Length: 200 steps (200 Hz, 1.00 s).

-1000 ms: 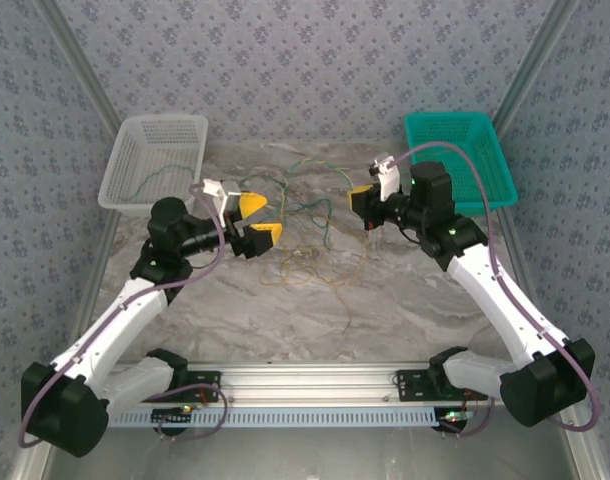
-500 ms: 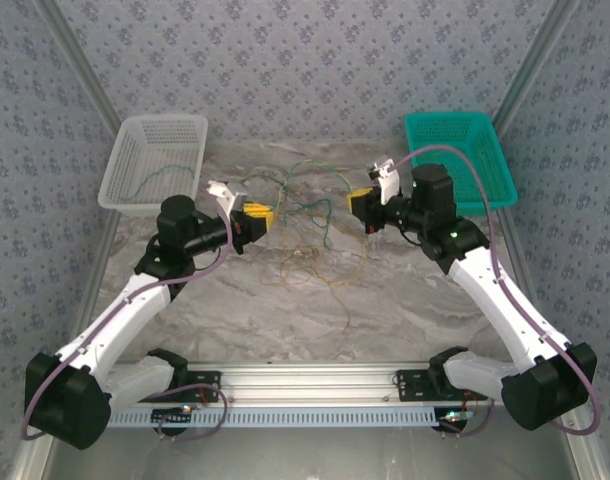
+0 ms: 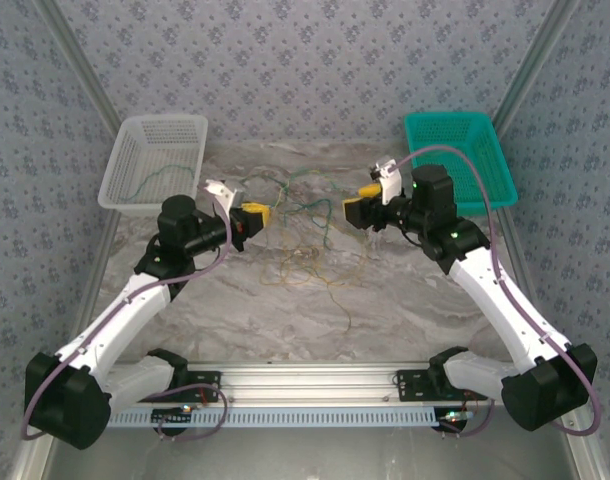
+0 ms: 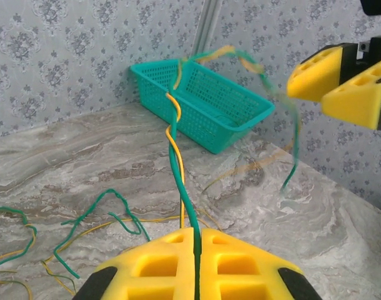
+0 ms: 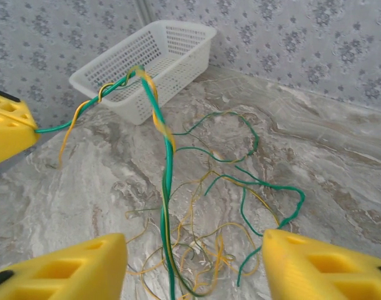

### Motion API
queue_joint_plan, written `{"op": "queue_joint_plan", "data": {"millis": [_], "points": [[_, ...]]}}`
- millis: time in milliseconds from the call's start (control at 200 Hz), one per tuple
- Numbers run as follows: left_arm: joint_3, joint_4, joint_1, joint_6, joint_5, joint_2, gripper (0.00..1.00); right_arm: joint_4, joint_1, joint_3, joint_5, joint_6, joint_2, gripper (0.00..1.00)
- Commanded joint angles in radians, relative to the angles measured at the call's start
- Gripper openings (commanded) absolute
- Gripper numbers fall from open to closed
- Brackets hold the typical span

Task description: Untangle the cables

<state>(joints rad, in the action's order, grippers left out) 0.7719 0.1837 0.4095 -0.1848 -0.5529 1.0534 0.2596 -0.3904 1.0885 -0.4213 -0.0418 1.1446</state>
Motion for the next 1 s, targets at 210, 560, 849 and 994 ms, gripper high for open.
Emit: {"op": "queue_joint_plan", "data": {"millis": [210, 560, 849, 994], "points": [[0.03, 0.015, 0.066, -0.114, 0.233, 0.029, 0.0, -0.166, 0.001, -0.039, 0.016, -0.288, -0.079, 0.66], [0.005, 0.141, 0.076, -0.211, 0.232, 0.078, 0.0, -0.523, -0.116, -0.086, -0.13, -0.683, 0.196, 0.57], [-0.018, 0.184, 0.091, -0.236, 0.23, 0.073, 0.0, -0.677, -0.179, 0.001, -0.156, -0.798, 0.453, 0.59], [-0.037, 0.203, 0.093, -0.247, 0.237, 0.063, 0.0, -0.754, -0.208, 0.027, -0.183, -0.815, 0.513, 0.61]]}}
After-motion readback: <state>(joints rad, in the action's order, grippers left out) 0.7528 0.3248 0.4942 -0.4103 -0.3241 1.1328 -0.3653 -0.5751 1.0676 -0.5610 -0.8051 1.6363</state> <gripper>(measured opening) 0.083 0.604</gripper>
